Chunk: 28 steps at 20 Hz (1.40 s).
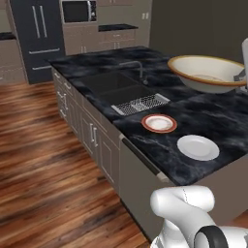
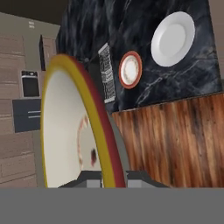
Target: Move the bowls from the cabinet to the plates on the dining table.
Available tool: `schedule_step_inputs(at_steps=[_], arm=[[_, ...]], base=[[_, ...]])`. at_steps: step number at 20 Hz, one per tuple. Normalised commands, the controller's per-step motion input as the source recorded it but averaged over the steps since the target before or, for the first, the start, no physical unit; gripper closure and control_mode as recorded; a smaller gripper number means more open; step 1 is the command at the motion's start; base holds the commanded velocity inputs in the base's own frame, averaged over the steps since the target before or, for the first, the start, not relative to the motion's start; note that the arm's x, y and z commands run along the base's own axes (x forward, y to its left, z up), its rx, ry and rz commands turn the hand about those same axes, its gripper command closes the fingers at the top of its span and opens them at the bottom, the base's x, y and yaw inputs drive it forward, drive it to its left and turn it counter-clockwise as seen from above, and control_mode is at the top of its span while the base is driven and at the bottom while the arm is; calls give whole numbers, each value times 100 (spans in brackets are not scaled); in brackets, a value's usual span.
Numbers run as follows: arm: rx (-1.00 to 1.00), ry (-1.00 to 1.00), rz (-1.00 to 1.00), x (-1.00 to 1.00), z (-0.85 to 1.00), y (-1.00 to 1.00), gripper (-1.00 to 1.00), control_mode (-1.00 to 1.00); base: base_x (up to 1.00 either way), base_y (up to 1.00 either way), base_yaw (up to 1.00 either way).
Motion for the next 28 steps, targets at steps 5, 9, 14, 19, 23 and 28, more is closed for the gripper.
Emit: schedule_step_inputs(at_steps=[5,9,14,19,23,28], arm=[[0,0,0,0,0,0,100,100],[0,0,0,0,0,0,100,100],[0,0,0,0,0,0,100,100],[0,0,-8,14,-4,1,100,-100],[0,2,-6,36,-2,3,100,-100],[0,8,0,36,-5,0,100,-100]], base=[[0,0,-25],[0,0,-25],[11,0,-20],[7,0,-7],[0,0,0],[0,0,0]])
